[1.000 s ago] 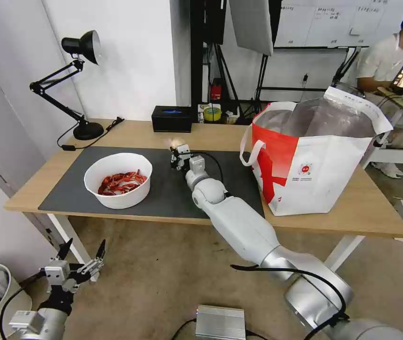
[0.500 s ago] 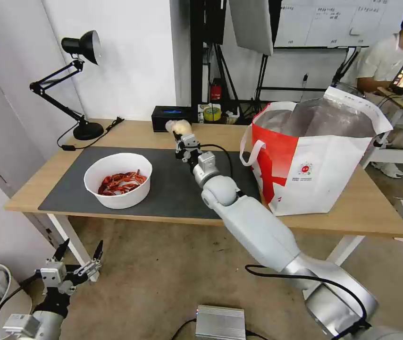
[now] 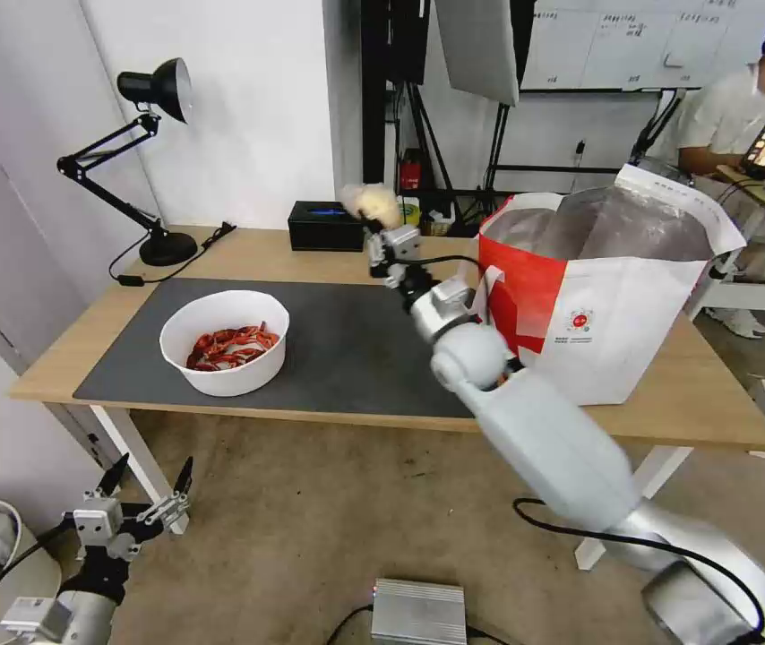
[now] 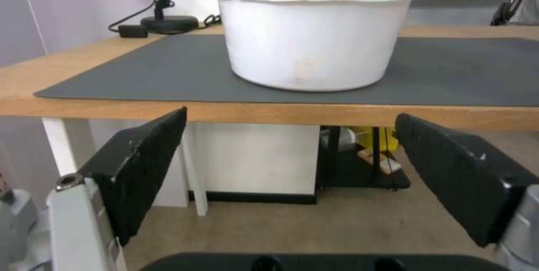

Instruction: Pick up the trash from the table and place it into the takeout bag.

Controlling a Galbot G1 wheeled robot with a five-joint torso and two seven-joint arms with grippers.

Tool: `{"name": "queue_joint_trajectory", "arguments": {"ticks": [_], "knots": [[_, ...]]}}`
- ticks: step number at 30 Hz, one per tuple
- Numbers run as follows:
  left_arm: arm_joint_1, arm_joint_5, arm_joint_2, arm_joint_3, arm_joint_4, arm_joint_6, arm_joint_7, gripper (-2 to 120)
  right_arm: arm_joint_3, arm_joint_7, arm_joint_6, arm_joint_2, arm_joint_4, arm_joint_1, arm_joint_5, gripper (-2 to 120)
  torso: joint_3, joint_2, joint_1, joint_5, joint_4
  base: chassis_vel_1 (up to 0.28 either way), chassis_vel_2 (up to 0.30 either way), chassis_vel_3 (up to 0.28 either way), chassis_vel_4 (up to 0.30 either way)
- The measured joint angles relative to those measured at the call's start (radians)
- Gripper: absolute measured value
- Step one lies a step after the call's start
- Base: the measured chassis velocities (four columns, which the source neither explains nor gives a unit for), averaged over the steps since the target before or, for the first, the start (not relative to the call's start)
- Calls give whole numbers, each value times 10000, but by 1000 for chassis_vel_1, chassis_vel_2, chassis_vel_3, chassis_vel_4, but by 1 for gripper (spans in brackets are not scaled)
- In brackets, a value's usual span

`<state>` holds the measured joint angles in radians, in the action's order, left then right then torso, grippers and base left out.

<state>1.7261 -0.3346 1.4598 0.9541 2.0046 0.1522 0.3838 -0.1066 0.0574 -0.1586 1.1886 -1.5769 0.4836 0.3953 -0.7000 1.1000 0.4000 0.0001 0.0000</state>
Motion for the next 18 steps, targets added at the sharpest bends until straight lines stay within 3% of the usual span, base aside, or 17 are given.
{"name": "queue_joint_trajectory", "arguments": {"ticks": [18], "knots": [[-89,29,-55,-112,-24,-30,-2,100,2556,-622,-476,-1253,-2820,2658,343,0,0,-1,0,1,0,0,0,0,0]]}}
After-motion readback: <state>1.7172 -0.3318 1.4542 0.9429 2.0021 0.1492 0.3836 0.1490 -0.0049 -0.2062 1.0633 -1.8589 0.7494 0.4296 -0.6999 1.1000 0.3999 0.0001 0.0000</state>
